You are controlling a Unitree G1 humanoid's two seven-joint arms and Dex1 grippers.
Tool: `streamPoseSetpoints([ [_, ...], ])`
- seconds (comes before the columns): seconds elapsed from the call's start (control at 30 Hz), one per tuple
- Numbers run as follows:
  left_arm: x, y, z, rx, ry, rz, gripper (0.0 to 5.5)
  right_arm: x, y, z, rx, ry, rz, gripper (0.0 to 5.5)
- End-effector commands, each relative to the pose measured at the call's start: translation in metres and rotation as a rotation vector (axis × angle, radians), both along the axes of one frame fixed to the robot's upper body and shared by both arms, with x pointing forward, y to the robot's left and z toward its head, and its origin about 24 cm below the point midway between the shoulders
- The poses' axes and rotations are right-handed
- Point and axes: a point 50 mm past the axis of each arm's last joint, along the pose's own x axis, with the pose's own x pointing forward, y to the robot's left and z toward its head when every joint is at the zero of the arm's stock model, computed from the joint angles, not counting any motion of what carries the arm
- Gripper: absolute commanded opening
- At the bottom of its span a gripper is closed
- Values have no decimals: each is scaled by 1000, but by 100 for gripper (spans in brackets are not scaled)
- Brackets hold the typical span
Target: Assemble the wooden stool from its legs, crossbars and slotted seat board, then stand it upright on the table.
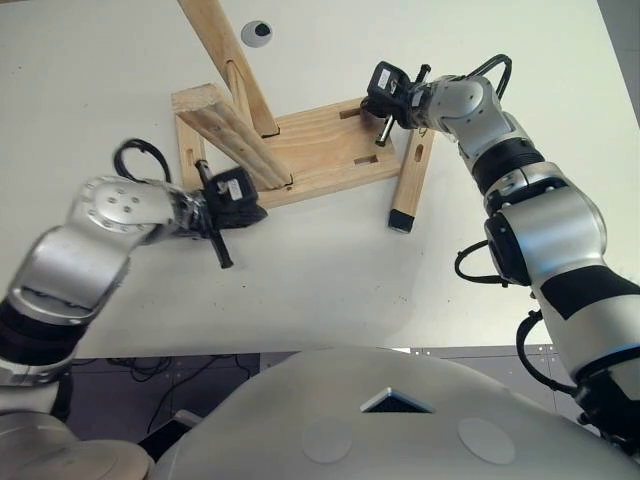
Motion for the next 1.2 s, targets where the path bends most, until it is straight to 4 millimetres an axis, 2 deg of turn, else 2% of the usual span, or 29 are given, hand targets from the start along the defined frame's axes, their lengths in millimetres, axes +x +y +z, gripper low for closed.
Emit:
streamPoseSetpoints([
  [0.03, 12, 11, -17, 111, -23, 95, 0, -4, -6, -5, -54, 115, 33, 4],
  [0.2, 28, 14, -23, 130, -67, 173, 0, -9, -25, -6, -146, 204, 109, 4],
  [0.33, 40, 15, -25, 104, -104, 250, 0, -24, -34, -12, -173, 348, 263, 4],
  [0.43, 46, 16, -27, 98, -121, 289, 0, -35, -25, -9, -113, 401, 381, 4],
  [0.57, 53, 15, -30, 79, -137, 328, 0, -49, -4, 3, -36, 371, 470, 4],
  [0.6, 54, 16, -30, 78, -140, 336, 0, -47, -3, 8, -22, 315, 451, 4],
  [0.7, 55, 19, -28, 73, -150, 353, 0, -16, -12, 44, 72, 50, 204, 4],
  [0.8, 57, 24, -27, 75, -161, 379, 0, 1, -28, 70, 163, -42, 36, 4],
  [0.9, 57, 27, -26, 72, -165, 398, 0, 12, -42, 80, 210, -73, -74, 4],
  [0.97, 55, 27, -24, 61, -159, 397, 0, 16, -45, 72, 179, -82, -116, 4],
  [1.1, 58, 22, -22, 45, -161, 387, 0, 9, -45, 26, 12, -15, -163, 4],
  [1.2, 60, 19, -26, 45, -156, 399, 0, 2, -39, 7, -24, 52, -135, 4],
])
